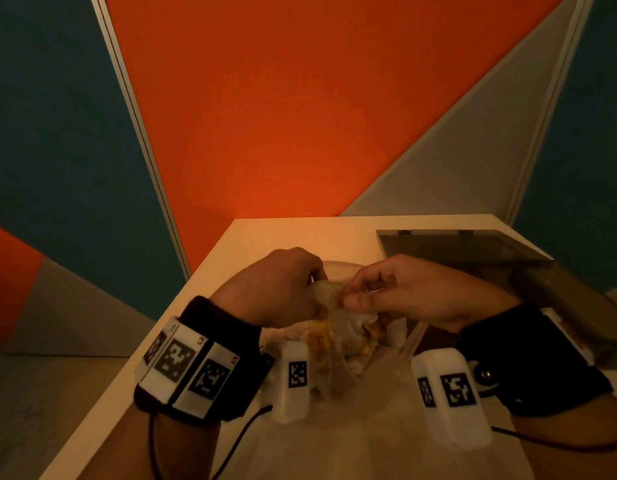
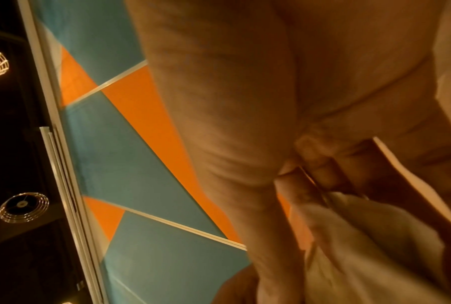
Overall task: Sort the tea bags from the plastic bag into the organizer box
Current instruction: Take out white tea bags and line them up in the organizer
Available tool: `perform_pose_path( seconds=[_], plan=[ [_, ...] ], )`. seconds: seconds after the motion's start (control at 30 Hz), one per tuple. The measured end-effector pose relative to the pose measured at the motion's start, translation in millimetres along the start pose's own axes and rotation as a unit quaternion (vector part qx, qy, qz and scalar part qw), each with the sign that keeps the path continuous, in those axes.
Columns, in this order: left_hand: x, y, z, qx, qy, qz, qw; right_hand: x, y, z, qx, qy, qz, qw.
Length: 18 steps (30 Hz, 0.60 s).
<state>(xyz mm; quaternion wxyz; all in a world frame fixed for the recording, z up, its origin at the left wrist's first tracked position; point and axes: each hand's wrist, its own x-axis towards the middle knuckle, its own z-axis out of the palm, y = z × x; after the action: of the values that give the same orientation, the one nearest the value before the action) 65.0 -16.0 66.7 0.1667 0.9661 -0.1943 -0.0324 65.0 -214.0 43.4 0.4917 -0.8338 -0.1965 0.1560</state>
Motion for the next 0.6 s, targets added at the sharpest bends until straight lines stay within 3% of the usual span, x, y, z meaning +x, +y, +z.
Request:
perform_pose_path(
  seconds=[0.27, 0.47, 0.6],
  plan=[
    [-3, -2, 0, 0.102, -0.02, -0.023, 0.994, 4, 5, 3, -0.048, 0.064, 0.036, 0.996],
    [0, 0, 1, 0.034, -0.074, -0.005, 0.997, 2, -2, 5, -0.06, 0.051, 0.025, 0.997],
    [5, 1, 4, 0.027, -0.053, 0.028, 0.998, 1, -6, 6, -0.053, 0.048, 0.024, 0.997]
  ],
)
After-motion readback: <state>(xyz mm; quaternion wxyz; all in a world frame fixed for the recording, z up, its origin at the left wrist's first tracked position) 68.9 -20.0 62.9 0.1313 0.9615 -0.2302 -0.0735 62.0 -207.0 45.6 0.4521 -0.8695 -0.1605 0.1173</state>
